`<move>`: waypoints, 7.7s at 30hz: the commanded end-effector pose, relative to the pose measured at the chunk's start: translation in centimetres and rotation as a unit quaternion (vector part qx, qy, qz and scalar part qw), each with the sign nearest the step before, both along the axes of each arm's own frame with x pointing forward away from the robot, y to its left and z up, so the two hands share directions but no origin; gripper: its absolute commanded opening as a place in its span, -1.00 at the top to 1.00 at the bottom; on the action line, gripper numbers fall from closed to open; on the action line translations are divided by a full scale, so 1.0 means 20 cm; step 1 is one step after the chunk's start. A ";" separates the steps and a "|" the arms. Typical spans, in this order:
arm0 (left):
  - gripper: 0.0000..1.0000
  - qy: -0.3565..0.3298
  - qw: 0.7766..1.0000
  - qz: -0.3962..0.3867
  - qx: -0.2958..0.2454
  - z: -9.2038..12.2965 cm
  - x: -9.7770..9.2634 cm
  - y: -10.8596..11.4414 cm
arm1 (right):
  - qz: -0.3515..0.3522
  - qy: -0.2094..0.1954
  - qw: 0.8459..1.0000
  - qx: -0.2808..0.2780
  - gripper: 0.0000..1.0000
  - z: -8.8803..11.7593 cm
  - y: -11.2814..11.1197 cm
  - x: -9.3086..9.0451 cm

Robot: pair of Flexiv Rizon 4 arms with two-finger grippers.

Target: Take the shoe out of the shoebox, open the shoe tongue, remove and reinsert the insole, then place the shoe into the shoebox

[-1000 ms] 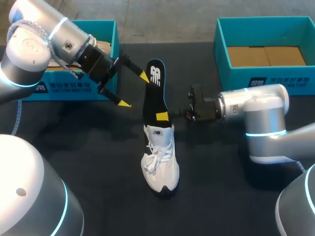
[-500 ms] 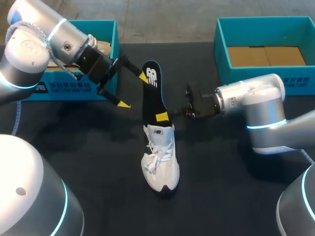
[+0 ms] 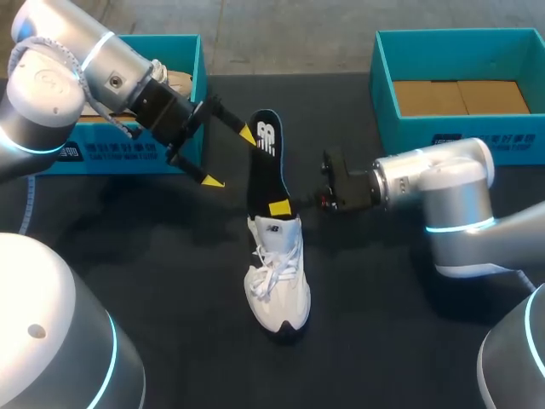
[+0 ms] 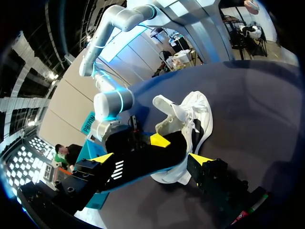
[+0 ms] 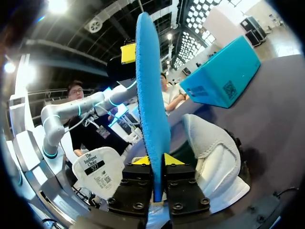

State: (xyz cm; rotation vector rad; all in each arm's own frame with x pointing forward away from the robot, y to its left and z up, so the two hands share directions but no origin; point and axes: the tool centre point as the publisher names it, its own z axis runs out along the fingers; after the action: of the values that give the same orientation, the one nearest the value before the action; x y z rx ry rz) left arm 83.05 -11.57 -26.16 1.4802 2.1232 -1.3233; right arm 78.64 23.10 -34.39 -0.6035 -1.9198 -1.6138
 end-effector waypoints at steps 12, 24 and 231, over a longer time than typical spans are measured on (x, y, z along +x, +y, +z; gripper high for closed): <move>-1.00 0.004 1.000 -0.002 0.001 -0.03 -0.03 0.00 | 0.006 -0.021 1.000 -0.010 0.28 0.09 0.01 0.03; -1.00 0.009 1.000 -0.002 0.006 -0.03 -0.03 0.00 | 0.048 -0.017 0.999 -0.019 0.57 0.08 0.05 0.11; -1.00 -0.036 0.997 -0.068 0.013 -0.13 -0.12 -0.06 | 0.068 0.089 0.980 -0.164 1.00 -0.06 0.02 -0.11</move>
State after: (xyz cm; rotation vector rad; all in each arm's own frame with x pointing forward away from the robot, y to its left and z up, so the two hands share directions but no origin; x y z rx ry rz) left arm 80.76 -12.68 -28.79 1.6851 2.0333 -1.2734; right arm 77.37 23.72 -35.48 -0.6879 -2.0564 -1.1121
